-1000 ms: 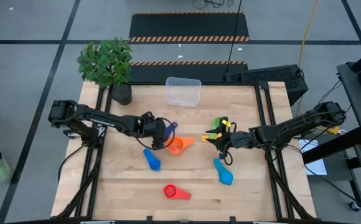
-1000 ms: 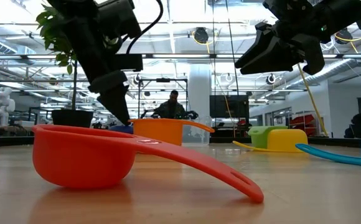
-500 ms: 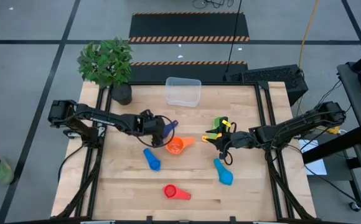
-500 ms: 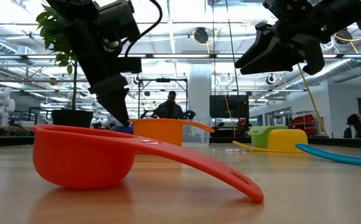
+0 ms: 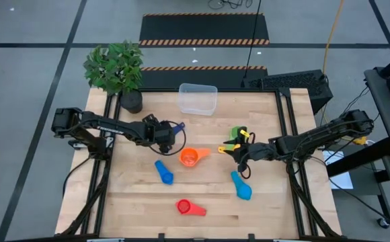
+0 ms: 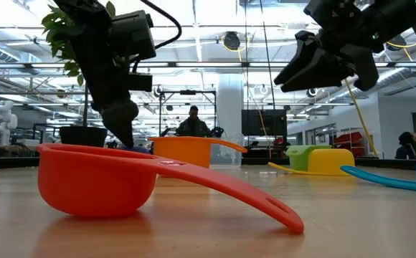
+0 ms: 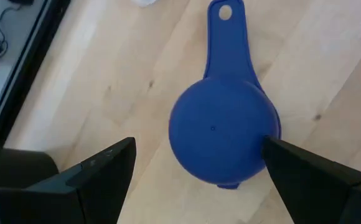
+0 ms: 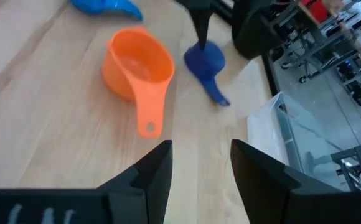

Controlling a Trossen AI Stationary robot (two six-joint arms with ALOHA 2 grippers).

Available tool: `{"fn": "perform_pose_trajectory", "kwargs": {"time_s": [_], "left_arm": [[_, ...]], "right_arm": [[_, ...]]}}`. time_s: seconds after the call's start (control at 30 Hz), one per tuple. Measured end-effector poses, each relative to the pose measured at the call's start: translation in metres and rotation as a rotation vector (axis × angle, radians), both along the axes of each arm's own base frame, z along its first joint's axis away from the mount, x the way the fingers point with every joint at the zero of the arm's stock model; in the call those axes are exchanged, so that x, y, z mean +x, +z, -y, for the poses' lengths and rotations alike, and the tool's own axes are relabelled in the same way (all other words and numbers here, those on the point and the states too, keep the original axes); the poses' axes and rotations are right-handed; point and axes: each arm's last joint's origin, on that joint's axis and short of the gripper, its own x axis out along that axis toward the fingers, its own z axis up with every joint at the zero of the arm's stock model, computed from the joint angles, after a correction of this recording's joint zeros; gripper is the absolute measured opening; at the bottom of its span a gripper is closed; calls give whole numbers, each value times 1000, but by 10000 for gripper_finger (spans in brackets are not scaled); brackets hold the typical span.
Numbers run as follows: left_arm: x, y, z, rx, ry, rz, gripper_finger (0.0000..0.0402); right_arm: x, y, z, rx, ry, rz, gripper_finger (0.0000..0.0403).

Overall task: Nest measuring cups in basket
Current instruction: Adjust the dark blue measuring cup on the table, then stack the green measuring cup on top of the the orange measuring cup

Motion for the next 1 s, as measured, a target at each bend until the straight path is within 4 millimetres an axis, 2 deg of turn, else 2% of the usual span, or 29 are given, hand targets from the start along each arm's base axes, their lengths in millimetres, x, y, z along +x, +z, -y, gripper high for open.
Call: {"fn": "perform_pose_trajectory", "kwargs": {"time_s": [0.1,0.3,0.43,0.6,0.8,1.0], "left_arm": [[-5,-4,0,-12,1,-50,353],[-3,-2,1,-34,1,-30,353],[2,5,2,-37,6,-6,353],[8,13,7,-35,-10,25,353],[14,19,10,-31,-32,63,353],[15,20,10,-26,-48,70,353]], "right_arm": [[-3,-4,1,-13,0,-54,155],[-9,-13,2,3,-29,-151,155],[-12,-17,3,-2,-58,-150,158],[-14,-25,4,0,-60,-175,195],[-18,-46,5,-48,-49,-276,243],[-9,-59,8,-87,-45,-320,253]]}}
